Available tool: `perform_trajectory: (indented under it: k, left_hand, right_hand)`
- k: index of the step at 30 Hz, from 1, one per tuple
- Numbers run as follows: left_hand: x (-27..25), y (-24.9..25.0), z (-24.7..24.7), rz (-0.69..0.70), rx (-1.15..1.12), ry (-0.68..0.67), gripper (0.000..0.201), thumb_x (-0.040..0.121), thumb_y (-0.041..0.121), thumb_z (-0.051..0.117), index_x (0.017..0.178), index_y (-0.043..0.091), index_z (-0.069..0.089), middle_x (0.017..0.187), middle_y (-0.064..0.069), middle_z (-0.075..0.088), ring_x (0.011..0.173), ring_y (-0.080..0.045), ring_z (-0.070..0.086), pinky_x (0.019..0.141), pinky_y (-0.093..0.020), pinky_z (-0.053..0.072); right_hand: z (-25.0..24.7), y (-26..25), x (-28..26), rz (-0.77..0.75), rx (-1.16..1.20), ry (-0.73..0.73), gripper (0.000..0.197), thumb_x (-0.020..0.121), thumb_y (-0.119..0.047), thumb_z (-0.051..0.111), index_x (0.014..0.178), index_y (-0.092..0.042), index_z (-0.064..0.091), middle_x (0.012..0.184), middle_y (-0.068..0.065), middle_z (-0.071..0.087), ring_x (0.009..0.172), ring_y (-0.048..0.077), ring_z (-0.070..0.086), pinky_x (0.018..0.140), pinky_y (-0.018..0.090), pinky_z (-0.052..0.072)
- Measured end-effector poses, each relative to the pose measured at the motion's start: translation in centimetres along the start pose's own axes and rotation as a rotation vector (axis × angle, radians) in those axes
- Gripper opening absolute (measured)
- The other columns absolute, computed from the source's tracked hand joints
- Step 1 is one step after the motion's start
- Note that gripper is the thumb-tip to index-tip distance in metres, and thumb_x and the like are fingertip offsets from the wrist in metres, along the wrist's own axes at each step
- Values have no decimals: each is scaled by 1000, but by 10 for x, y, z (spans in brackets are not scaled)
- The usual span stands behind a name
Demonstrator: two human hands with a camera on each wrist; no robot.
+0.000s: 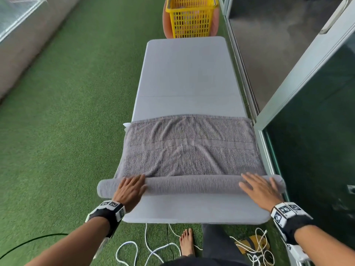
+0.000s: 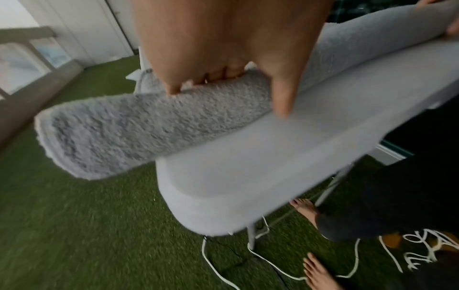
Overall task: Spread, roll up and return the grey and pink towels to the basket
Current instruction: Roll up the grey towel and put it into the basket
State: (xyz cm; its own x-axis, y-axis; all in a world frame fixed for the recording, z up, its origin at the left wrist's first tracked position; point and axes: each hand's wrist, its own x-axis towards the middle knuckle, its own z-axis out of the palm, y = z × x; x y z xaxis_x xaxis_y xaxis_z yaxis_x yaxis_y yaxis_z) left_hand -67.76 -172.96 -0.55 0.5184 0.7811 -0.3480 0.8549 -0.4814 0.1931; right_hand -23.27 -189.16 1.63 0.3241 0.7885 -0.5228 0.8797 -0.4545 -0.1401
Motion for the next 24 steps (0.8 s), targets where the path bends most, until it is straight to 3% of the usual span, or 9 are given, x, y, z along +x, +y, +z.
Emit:
perform_trajectory:
  k: [2, 5, 8, 11, 15, 17, 19, 21, 24]
  left_hand:
    - [-6, 0, 12, 21, 47, -63, 77, 90, 60, 46, 151, 17, 26, 154, 4, 27, 143, -21, 26, 119, -47, 9]
    - [-22, 4, 26, 23, 93, -59, 76, 60, 34, 85, 129, 15, 58, 130, -2, 61, 122, -25, 56, 111, -47, 26]
    - [-41, -2, 29, 14, 51, 9, 61, 47, 26, 87, 104, 23, 68, 105, 6, 69, 99, -20, 64, 101, -36, 33]
    - [-47, -15, 26, 84, 34, 17, 39, 55, 34, 80, 91, 27, 66, 91, 9, 65, 86, -18, 62, 92, -36, 42]
    - [-29, -16, 7, 122, 70, 27, 57, 78, 38, 42, 132, 23, 50, 97, 4, 57, 90, -20, 56, 93, -37, 36]
    - [-19, -12, -2, 21, 49, 99, 64, 84, 42, 23, 137, 16, 47, 123, -6, 57, 111, -27, 54, 104, -44, 31]
    - [-14, -10, 0, -29, 4, 105, 65, 94, 46, 18, 147, 13, 36, 150, -7, 40, 137, -27, 38, 117, -46, 16]
    - [-15, -7, 10, 14, 30, 32, 73, 95, 57, 35, 152, 14, 21, 155, 0, 19, 146, -23, 17, 119, -44, 4]
    - [-12, -3, 17, 55, 103, -30, 87, 67, 47, 79, 139, 13, 43, 140, -6, 52, 129, -30, 49, 115, -45, 23]
  right_hand:
    - [12, -2, -9, 1, -80, -36, 67, 95, -61, 40, 153, -37, 18, 159, -16, 19, 149, 11, 13, 118, 51, -8]
    - [33, -7, -27, 21, -200, 19, 78, 78, -38, 73, 146, -31, 37, 146, -9, 44, 139, 17, 36, 117, 58, 11]
    - [52, -11, -39, -16, -184, 94, 65, 61, -23, 84, 122, -27, 63, 113, -6, 63, 110, 22, 58, 106, 53, 35]
    - [46, -9, -39, -27, -213, 33, 51, 74, -32, 70, 123, -36, 58, 117, -13, 59, 113, 15, 53, 109, 42, 29]
    - [16, -7, -16, -70, -155, 14, 47, 87, -36, 54, 133, -39, 47, 142, -17, 45, 132, 8, 40, 120, 52, 5]
    - [5, -8, -8, -70, -115, 99, 51, 98, -39, 42, 147, -36, 32, 158, -16, 24, 145, 8, 23, 119, 55, -6]
    - [1, -12, -5, -62, -52, 80, 58, 100, -56, 26, 153, -37, 17, 161, -18, 9, 149, 7, 7, 116, 53, -15]
    - [6, -16, -6, -55, -40, -33, 73, 94, -70, 26, 155, -35, 7, 160, -19, 2, 150, 7, -2, 113, 51, -20]
    - [15, -23, -9, -41, -197, -19, 81, 86, -59, 57, 152, -32, 19, 158, -13, 24, 146, 13, 20, 116, 58, -3]
